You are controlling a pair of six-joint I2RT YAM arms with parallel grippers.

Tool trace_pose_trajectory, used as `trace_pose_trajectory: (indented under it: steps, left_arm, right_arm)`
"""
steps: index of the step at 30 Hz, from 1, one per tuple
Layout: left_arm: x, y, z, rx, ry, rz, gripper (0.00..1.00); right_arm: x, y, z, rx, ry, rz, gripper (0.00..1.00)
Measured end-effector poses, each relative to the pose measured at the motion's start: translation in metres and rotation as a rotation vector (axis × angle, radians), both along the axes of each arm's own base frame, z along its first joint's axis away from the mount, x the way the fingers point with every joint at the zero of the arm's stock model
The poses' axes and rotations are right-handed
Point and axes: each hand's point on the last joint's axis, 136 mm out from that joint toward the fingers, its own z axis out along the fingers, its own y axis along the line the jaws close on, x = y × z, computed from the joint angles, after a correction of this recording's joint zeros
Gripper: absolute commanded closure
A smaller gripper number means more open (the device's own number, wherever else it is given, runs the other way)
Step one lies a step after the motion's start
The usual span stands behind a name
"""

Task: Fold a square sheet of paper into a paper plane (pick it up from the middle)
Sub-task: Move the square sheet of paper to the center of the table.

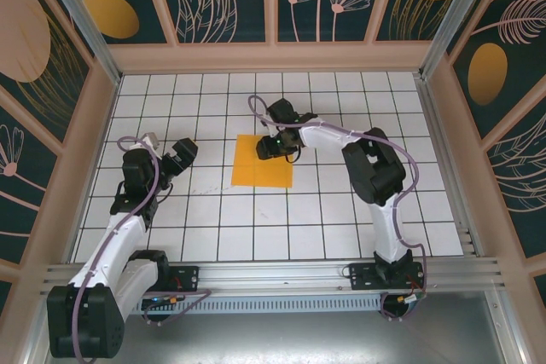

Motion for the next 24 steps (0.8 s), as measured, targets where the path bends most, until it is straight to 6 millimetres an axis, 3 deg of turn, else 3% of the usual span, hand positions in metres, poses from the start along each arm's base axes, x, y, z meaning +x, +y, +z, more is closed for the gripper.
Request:
trace_pose_trajectory:
  steps: [6,9,11,20,24]
  left_arm:
    - [-0.001,-0.004,-0.003,-0.015,0.014,-0.017,0.01]
    - [0.0,-0.004,-0.005,-0.023,0.025,-0.016,0.01]
    - [0.0,-0.004,-0.006,-0.036,0.033,-0.008,0.01]
    - [-0.005,-0.006,0.003,-0.099,-0.025,0.0,0.01]
    - [-0.011,-0.012,-0.006,-0.158,-0.043,-0.023,0.01]
  right_arm:
    - [-0.026,0.035,0.0,0.051,0.037,-0.044,0.46]
    - [-0.042,0.035,-0.017,0.039,0.077,-0.068,0.46]
    - [-0.042,0.034,-0.015,0.057,0.064,-0.084,0.47]
    - [-0.083,-0.012,-0.019,0.025,0.047,-0.045,0.47]
    - [-0.085,-0.024,-0.018,0.005,0.041,-0.023,0.45]
